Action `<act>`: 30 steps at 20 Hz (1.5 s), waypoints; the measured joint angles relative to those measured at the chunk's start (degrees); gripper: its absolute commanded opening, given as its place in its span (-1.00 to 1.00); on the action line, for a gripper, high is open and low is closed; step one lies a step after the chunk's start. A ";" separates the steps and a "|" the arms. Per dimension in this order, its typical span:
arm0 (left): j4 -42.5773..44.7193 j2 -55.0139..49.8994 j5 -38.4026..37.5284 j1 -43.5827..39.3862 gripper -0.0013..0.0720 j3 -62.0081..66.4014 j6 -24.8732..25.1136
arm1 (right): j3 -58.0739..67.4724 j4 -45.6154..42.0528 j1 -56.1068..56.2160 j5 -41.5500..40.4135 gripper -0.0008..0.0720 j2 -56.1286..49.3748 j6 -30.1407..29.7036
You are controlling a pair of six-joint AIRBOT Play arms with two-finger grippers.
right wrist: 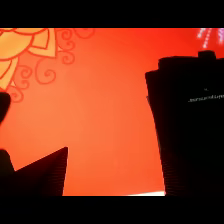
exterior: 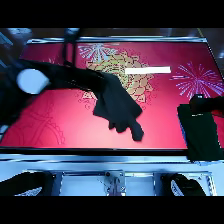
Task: Fold the shirts.
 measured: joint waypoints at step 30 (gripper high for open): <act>-38.32 -12.33 -3.67 15.87 0.98 -40.46 12.31 | -31.58 38.93 -18.64 -5.07 0.90 -23.45 -21.35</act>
